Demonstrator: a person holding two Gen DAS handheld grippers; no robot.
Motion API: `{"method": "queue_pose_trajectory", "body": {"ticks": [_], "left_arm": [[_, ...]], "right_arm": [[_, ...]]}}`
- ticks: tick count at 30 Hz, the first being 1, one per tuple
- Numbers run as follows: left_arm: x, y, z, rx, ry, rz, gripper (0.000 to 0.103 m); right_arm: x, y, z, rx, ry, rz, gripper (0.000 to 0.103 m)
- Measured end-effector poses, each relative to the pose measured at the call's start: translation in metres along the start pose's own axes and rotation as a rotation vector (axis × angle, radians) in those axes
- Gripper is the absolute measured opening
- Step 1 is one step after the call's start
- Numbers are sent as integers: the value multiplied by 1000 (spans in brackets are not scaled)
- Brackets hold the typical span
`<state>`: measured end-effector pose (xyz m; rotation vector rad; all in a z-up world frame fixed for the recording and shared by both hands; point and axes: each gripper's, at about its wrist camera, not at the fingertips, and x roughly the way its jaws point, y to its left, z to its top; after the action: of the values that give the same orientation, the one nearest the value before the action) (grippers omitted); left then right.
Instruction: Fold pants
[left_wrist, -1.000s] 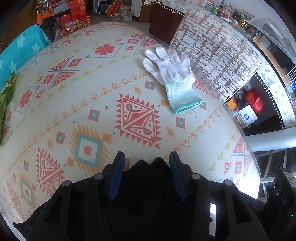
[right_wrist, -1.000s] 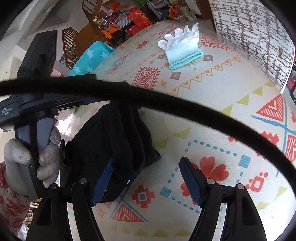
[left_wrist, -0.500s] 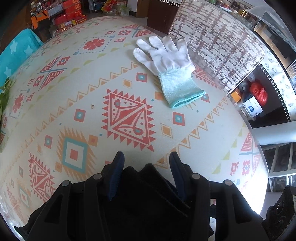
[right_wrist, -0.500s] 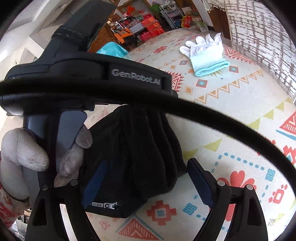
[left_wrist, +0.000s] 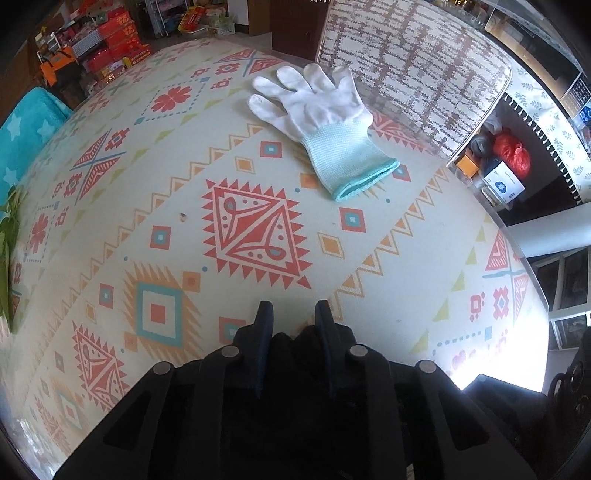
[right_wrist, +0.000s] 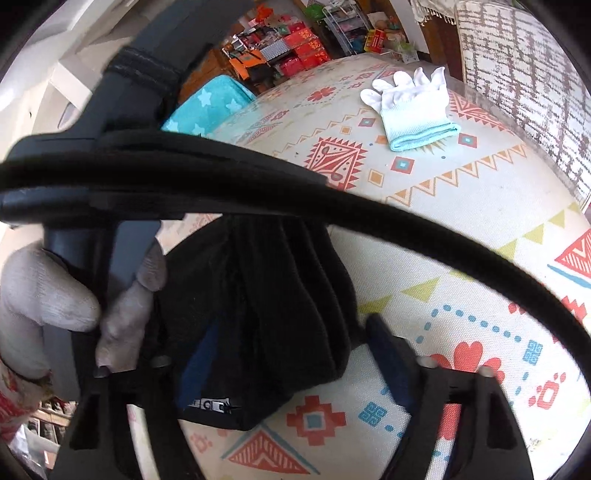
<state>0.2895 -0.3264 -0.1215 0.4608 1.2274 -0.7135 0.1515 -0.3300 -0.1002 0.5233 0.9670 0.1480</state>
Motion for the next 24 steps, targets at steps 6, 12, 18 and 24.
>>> {"method": "queue_pose_trajectory", "body": {"ticks": [6,12,18,24], "left_arm": [[-13,4,-3,-2,-28,-33,20],[-27,9,-8,-6,-62,-60,19],[-42,16,-15,-24,-99,-92,18],[-61,27,-24,-50,-137,-131,17]], "right_arm": [[4,-4,8,45,36,56,41],[2,-2,12,58,37,63,34],[2,0,6,52,21,51,28],[-11,17,0,30,9,43,24]]}}
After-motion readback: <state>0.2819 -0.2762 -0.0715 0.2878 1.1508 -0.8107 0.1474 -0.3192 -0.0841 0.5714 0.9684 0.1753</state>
